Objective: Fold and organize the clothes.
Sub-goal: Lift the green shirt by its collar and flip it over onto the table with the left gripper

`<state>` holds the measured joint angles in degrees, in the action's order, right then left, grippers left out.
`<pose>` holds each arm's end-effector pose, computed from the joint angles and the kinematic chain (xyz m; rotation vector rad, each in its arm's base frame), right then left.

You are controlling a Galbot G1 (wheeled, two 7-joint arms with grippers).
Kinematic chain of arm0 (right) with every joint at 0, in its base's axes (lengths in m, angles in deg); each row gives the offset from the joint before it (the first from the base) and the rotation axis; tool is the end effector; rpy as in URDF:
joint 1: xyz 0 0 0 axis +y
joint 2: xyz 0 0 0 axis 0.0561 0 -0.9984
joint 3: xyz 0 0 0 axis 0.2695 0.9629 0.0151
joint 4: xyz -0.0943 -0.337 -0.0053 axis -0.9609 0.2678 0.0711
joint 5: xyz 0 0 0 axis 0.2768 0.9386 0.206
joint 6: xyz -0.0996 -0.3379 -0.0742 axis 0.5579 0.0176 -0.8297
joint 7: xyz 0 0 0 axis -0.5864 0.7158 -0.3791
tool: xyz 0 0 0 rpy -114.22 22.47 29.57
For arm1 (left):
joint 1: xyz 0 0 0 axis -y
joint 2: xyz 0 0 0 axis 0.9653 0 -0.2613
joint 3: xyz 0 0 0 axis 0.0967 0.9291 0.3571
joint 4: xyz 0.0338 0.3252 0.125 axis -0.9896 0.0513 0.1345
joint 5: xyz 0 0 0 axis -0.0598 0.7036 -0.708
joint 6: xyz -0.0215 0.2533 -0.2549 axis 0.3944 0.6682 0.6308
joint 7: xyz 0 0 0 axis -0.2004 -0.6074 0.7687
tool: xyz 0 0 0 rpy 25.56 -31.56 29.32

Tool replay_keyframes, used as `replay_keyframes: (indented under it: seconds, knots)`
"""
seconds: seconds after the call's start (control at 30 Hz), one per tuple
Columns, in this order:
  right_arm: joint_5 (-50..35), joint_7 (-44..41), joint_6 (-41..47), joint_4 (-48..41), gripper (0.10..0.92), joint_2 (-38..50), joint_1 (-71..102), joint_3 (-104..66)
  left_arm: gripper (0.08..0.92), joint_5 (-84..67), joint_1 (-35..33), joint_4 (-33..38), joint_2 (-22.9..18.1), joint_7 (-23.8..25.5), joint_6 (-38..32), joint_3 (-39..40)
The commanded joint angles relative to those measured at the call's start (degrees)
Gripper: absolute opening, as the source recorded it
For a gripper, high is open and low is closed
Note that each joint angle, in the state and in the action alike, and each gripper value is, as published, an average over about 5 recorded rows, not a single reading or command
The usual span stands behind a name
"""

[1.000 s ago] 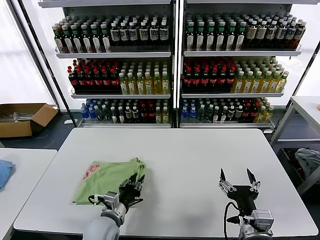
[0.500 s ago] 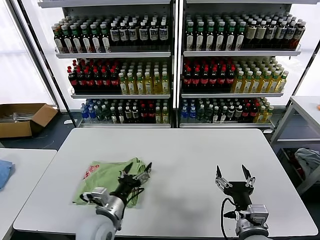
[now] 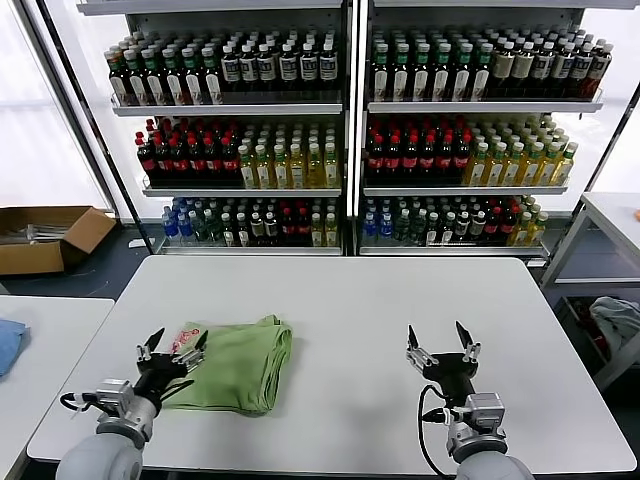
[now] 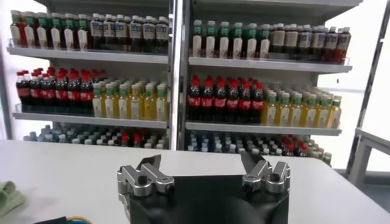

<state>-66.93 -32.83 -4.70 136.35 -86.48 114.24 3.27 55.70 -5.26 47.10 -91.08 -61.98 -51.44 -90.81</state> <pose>0.2153 0.0038 -0.2451 0.0390 -2.9666 0.1081 0.2444 0.1191 -0.2763 -0.0547 -2.8362 -0.0865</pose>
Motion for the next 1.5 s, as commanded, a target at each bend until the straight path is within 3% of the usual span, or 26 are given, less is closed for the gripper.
replay_keyframes:
  seconds: [0.03,0.4,0.77,1.5]
  knots:
    - [0.06,0.09,0.13,-1.90,0.823,-0.28,-2.02,1.83,0.823,-0.91,0.76,-8.32,4.65,1.87,0.27,-3.52]
    - [1.56,0.21,0.54,-0.90,0.823,-1.27,-0.91,2.11,0.823,-4.12,3.00,-13.83,4.42,2.49,1.12,-1.90]
    - [2.61,0.17,0.44,-0.49,0.823,-1.85,0.13,2.29,0.810,-5.03,2.47,-13.10,2.99,2.93,2.24,-0.45]
    - [2.78,0.54,1.07,1.33,0.823,-1.16,0.77,1.42,0.199,-6.35,2.14,-12.99,1.49,4.12,2.39,-0.41]
